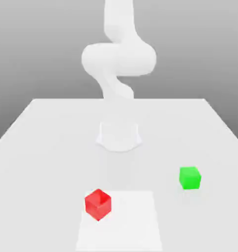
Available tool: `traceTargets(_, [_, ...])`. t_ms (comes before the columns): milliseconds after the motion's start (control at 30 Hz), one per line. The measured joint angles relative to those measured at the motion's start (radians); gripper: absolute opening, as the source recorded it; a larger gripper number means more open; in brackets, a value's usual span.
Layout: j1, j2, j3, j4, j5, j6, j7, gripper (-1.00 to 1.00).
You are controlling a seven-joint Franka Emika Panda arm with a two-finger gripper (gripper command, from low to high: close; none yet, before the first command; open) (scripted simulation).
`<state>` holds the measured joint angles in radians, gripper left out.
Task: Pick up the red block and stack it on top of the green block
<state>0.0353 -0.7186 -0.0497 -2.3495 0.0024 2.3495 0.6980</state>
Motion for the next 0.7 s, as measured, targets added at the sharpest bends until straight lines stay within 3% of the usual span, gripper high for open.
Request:
traceTargets(400, [0.147,0.441,-0.221,-0.256,0.033,0.261,-0.556,0.00])
traceTargets(700, [0.137,0.748,-0.266,-0.415,0.036,0.455,-0.901,0.00])
